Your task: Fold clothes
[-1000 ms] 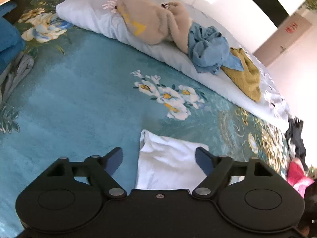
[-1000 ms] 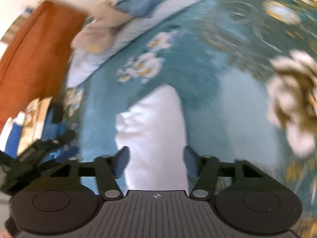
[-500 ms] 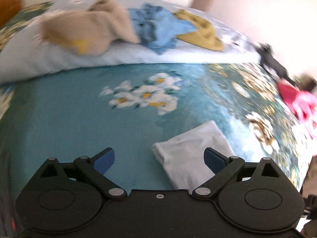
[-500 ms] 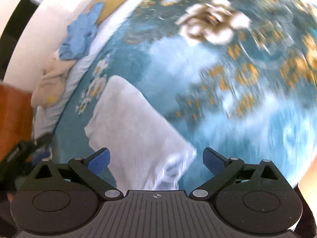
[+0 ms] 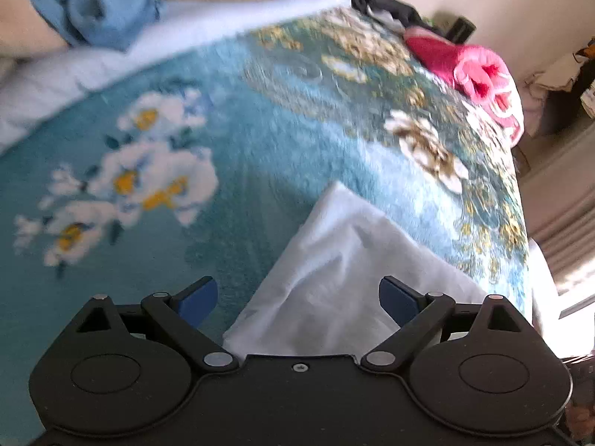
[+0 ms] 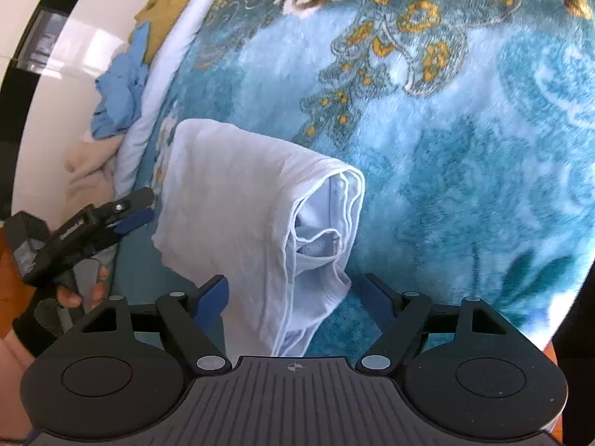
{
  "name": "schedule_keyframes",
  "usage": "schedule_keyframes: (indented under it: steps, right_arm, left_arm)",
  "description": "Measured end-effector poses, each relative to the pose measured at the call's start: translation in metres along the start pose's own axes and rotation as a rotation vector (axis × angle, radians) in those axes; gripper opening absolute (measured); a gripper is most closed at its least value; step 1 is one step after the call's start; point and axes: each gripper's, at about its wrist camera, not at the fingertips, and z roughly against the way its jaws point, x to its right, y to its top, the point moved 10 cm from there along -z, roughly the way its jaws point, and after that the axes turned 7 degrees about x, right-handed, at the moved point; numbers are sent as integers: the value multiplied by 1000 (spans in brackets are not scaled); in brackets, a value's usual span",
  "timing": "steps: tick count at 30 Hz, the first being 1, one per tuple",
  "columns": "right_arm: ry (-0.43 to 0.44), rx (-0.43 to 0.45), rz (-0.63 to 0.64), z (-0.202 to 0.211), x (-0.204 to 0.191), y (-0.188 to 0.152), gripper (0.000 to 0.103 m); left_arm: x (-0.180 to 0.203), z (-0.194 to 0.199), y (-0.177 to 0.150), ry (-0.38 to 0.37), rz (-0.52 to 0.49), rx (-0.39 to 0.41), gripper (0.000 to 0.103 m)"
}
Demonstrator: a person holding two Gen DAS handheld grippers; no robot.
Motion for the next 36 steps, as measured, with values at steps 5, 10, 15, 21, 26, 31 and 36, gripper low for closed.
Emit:
schedule_keyframes:
  steps: [5,10,15,21,26,31,36]
  right_arm:
    - [17,10,-30,-12,-3,0,75]
    - [19,-1,-78,-16,-4,3,52]
    - [26,-30,-96,-23,-9,6,36]
    - [15,-75,-15,-25,-21,17,26]
    - [24,-95,132,-13,-28,50,25]
    - [5,-110,353,-7,-33,108,24]
    - [-13,-139,585,-19,-48,182,24]
  left_arm:
    - [-1,-25,-13,-94,34,-79,87]
    - [-18,-21,-7,-143,214,-35,71]
    - [-28,-14,-11,-140,259,-8,46]
    - [-23,-11,-17,-106,254,20,28]
    - [-17,2,-25,-78,309,90,18]
    - [10,21,-40,-73,400,171,15]
    - [62,19,-63,-63,483,201,15]
